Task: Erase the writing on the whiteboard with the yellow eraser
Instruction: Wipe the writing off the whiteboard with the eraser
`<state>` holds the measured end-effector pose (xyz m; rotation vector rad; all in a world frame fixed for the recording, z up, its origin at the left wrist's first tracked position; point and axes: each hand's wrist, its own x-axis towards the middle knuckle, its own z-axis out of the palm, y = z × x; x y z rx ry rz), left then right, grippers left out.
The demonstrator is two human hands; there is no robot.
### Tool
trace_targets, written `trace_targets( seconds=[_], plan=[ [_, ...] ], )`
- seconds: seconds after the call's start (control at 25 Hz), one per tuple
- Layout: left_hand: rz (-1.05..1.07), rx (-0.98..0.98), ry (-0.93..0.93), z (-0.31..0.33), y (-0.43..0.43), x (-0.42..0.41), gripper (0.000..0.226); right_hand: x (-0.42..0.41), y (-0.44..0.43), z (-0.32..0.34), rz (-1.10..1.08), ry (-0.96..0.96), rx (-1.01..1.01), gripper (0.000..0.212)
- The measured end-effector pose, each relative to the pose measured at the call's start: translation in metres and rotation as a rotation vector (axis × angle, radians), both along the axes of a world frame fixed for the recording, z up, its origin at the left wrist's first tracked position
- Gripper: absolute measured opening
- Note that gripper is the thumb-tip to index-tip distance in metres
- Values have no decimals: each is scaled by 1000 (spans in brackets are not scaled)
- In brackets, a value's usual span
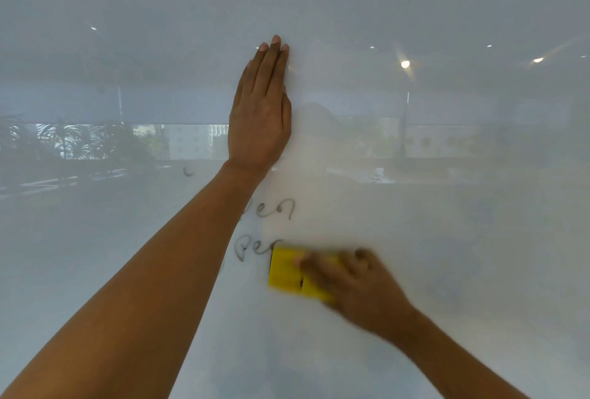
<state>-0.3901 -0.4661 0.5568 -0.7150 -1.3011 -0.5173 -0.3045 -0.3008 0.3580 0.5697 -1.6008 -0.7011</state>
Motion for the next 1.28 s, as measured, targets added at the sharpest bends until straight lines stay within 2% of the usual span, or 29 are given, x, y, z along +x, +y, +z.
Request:
trace_targets(
  seconds=[0.16,0.24,0.32,0.48,0.6,0.68,0.84,1.0,1.08,1.28],
  plan=[
    [-20,-4,-3,1,-1,0,45,-1,-5,89,34,228,-563,52],
    [-24,-14,-8,2,-4,1,46,-3,-22,91,41,248,-687,56],
    [-15,-21,-15,4,-6,5,47,-7,-39,67,38,175,-594,58],
    [-21,-34,-32,6,-21,12,46,-13,-51,-10,-32,-31,-157,66],
    [25,-31,-45,-4,-49,6,45,-11,-39,-33,-73,-82,56,65],
    [71,-7,-76,-15,-74,-4,45,-12,-33,-4,-18,-56,22,60],
    [108,99,-141,-40,-118,-23,46,-20,-45,105,49,195,-398,57],
    [74,209,-161,-60,-136,-32,48,-30,-86,169,28,288,-635,61],
    [60,198,-162,-66,-141,-36,49,-38,-106,156,34,249,-599,67],
    [18,170,-157,-70,-146,-42,48,-45,-116,67,22,93,-173,65]
  ],
)
